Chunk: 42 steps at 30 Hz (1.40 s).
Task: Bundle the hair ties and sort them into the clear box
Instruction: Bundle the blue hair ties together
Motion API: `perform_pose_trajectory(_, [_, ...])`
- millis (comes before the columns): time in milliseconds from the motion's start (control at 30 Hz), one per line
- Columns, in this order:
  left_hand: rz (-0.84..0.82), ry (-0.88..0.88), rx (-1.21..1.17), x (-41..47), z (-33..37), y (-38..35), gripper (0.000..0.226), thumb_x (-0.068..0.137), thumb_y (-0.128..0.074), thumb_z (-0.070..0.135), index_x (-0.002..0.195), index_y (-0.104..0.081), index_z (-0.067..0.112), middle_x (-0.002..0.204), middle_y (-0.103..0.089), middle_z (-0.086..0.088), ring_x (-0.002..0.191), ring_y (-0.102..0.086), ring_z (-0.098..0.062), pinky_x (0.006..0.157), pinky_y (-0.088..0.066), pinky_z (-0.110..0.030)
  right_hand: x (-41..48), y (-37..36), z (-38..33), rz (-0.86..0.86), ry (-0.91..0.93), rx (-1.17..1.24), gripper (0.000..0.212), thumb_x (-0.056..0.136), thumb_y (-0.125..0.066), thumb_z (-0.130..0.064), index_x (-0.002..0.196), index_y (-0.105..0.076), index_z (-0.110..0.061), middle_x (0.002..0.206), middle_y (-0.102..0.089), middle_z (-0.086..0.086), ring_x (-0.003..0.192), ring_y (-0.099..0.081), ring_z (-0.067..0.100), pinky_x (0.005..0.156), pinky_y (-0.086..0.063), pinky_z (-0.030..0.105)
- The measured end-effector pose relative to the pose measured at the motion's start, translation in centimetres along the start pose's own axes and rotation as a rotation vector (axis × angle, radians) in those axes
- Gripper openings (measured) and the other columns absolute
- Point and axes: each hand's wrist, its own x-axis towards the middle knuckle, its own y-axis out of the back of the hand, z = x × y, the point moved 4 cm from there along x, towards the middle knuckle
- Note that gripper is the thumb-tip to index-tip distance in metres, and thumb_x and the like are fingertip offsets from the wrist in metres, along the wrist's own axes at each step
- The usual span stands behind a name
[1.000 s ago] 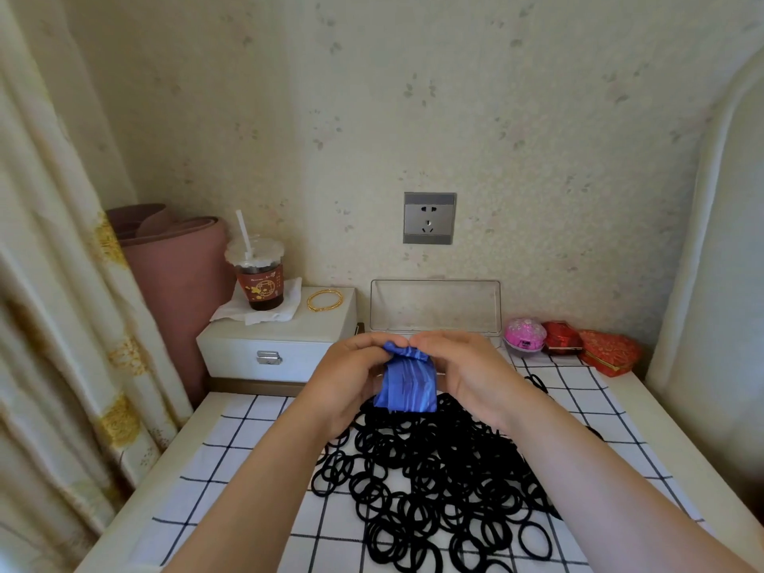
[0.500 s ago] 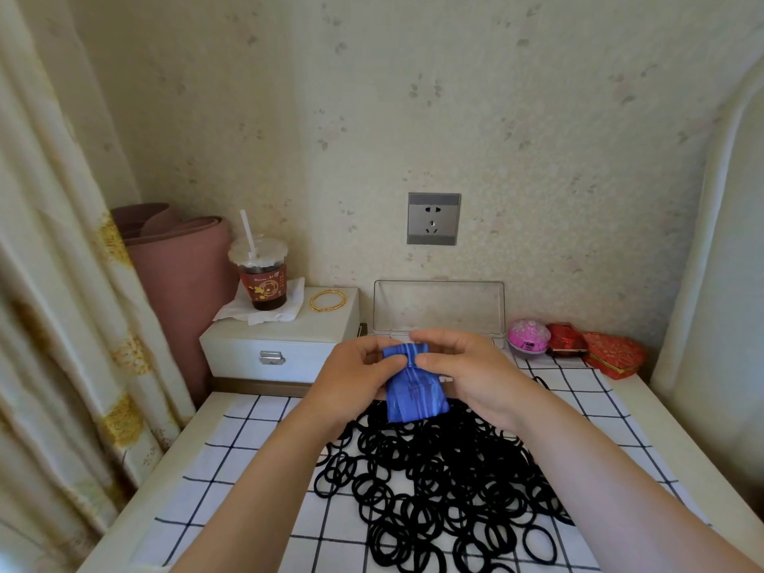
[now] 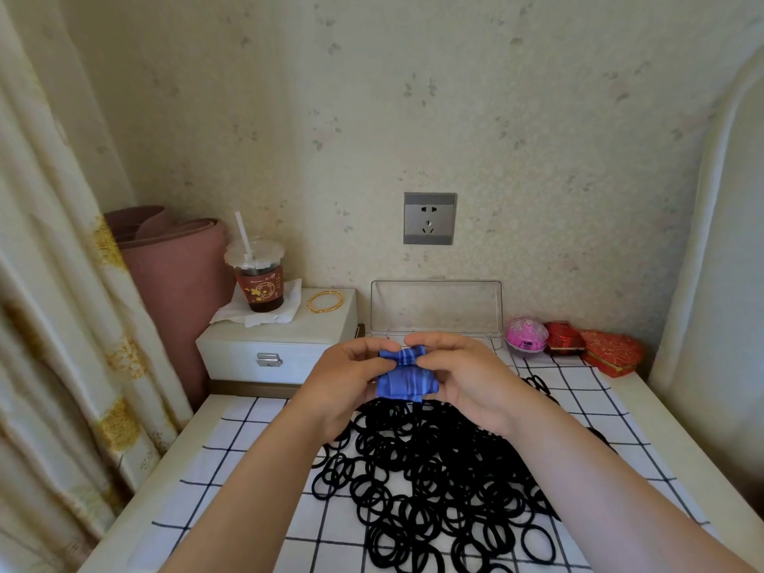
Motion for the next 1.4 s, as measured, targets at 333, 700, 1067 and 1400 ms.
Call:
perform_pose_trajectory(333, [-0.097, 0.037, -0.090, -0.3, 0.0, -0.3, 0.014, 0.092, -0.060, 0.012, 0.100, -0.070, 0.006, 0.100, -0.069, -0.013, 0.093, -0.068, -0.026, 0.083, -0.057, -0.038, 0.1, 0.5, -0.2, 0.022, 0.064, -0.167, 0.026, 0.089, -0.062, 0.009, 0.094, -0.078, -0.012, 0.104, -0.076, 0.014, 0.098, -0.073, 0.031, 0.090, -0.058, 0.044])
perform_pose_trajectory(700, [0.033, -0.106, 0.236, -0.2, -0.1, 0.2, 0.021, 0.091, -0.063, 0.000, 0.102, -0.073, 0.015, 0.101, -0.074, -0.012, 0.088, -0.074, -0.022, 0.076, -0.060, -0.030, -0.4, 0.0, 0.0, -0.013, 0.002, -0.245, 0.025, 0.091, -0.067, -0.004, 0.113, -0.073, -0.015, 0.112, -0.073, 0.010, 0.098, -0.074, 0.027, 0.082, -0.060, 0.047])
perform_pose_trajectory(1067, [0.000, 0.113, 0.079, 0.2, -1.2, 0.7, 0.027, 0.084, -0.063, -0.013, 0.103, -0.068, 0.004, 0.108, -0.069, -0.020, 0.085, -0.072, -0.024, 0.067, -0.058, -0.024, -0.1, 0.0, 0.6, -0.013, 0.022, -0.239, 0.038, 0.088, -0.057, 0.017, 0.104, -0.077, -0.011, 0.113, -0.071, 0.016, 0.098, -0.073, 0.029, 0.082, -0.060, 0.035])
perform_pose_trajectory(1400, [-0.012, 0.112, -0.038, 0.8, -1.6, 0.7, 0.027, 0.084, -0.066, -0.010, 0.108, -0.068, 0.004, 0.099, -0.074, -0.013, 0.087, -0.072, -0.020, 0.075, -0.058, -0.026, 0.6, -0.1, 1.0, 0.067, -0.002, -0.090, 0.040, 0.088, -0.058, 0.016, 0.113, -0.069, -0.011, 0.108, -0.072, 0.017, 0.089, -0.073, 0.026, 0.074, -0.059, 0.030])
